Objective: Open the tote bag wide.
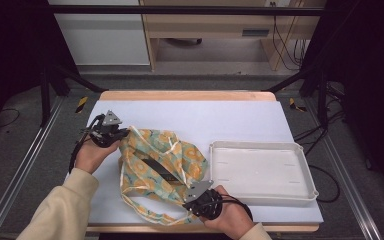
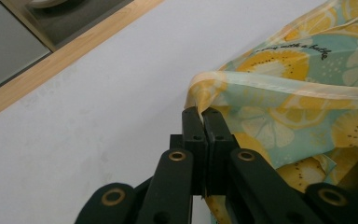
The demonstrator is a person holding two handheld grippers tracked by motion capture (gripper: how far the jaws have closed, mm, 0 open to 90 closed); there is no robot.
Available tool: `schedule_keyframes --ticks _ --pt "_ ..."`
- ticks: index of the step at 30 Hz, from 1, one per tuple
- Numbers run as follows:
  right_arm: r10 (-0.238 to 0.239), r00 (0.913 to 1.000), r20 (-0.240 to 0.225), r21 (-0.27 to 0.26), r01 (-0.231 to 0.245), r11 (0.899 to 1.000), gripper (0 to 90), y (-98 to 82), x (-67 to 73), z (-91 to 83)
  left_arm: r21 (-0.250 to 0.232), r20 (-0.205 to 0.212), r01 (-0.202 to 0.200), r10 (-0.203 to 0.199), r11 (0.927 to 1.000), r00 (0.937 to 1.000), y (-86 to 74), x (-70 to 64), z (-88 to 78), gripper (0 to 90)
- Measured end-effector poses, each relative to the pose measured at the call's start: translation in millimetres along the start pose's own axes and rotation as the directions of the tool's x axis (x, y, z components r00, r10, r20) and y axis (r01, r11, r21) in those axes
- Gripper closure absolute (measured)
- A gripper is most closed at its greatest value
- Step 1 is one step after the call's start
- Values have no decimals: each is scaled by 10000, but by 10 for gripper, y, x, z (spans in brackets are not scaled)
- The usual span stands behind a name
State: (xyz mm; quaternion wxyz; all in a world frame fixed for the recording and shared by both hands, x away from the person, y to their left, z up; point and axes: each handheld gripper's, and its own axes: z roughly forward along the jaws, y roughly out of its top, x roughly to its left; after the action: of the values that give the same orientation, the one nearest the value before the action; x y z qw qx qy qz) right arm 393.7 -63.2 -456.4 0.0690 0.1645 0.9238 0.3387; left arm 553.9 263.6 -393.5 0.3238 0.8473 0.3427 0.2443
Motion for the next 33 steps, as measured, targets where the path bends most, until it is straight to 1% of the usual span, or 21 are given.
schedule_keyframes --ticks 1,3,4,5,6,7,8,9,11,13,16,17,18,21,23,24,26,28,30,31,33 --pt "-8 10000 -12 19 8 10000 900 -1 2 3 -40 9 91 -91 10000 10000 0 3 -1 893" --pt "36 10000 -33 20 -36 10000 900 0 0 7 -153 266 211 -207 9997 9994 5 -7 -20 882" --pt "62 10000 -11 -42 -62 10000 900 3 -5 1 -247 347 155 -146 9996 9993 7 -21 -40 869" --pt "96 9999 76 -140 -95 9999 894 9 -8 -11 -341 396 191 -177 9992 9991 6 -45 -63 851" --pt "150 9998 109 -279 -147 9995 864 13 -13 -24 -434 427 128 -110 9990 9990 1 -67 -96 829" --pt "170 9997 174 -402 -163 9991 820 20 -21 -40 -511 408 64 -43 9987 9992 -6 -93 -136 796" --pt "211 9993 297 -542 -195 9983 768 30 -29 -59 -616 290 8 10 9981 9996 -16 -117 -182 748" --pt "285 9989 382 -684 -258 9973 722 38 -37 -79 -790 144 22 -11 9969 9999 -32 -147 -251 687" --pt "416 9977 527 -897 -368 9953 603 64 -52 -126 -971 19 79 -77 9952 10000 -56 -190 -350 580" --pt "499 9966 651 -1093 -426 9931 526 96 -65 -172 -1079 -250 58 -85 9941 9997 -81 -238 -462 455" --pt "591 9933 989 -1369 -453 9896 395 158 -89 -259 -1332 -374 277 -330 9907 9988 -152 -293 -584 353" --pt "658 9918 1100 -1439 -496 9884 374 182 -93 -294 -1238 -308 426 -467 9914 9984 -186 -323 -613 319" --pt "666 9909 1169 -1535 -483 9870 352 207 -100 -327 -1263 -336 526 -573 9906 9978 -220 -357 -627 291" --pt "723 9876 1392 -1789 -467 9828 272 287 -133 -412 -1142 -465 535 -591 9920 9972 -323 -435 -623 231" --pt "882 9836 1576 -1861 -582 9808 241 339 -178 -445 -1055 -481 757 -812 9915 9955 -382 -468 -576 190" --pt "970 9799 1745 -1882 -635 9801 224 364 -209 -451 -1060 -480 896 -951 9903 9943 -406 -478 -552 175" --pt "1174 9739 1942 -1935 -793 9779 194 415 -300 -444 -1084 -397 1199 -1248 9868 9914 -445 -494 -497 151" --pt "1541 9641 2162 -1949 -1121 9744 168 467 -418 -418 -925 -319 1390 -1424 9860 9893 -477 -515 -438 113" --pt "1887 9555 2265 -1989 -1443 9693 146 517 -538 -381 -992 -314 1472 -1510 9841 9880 -517 -534 -401 108" --pt "2031 9528 2258 -1999 -1588 9669 133 537 -596 -355 -976 -224 1550 -1579 9831 9872 -539 -543 -385 102" --pt "2319 9468 2233 -1985 -1887 9618 147 572 -713 -290 -787 3 1561 -1566 9846 9877 -595 -585 -346 82"
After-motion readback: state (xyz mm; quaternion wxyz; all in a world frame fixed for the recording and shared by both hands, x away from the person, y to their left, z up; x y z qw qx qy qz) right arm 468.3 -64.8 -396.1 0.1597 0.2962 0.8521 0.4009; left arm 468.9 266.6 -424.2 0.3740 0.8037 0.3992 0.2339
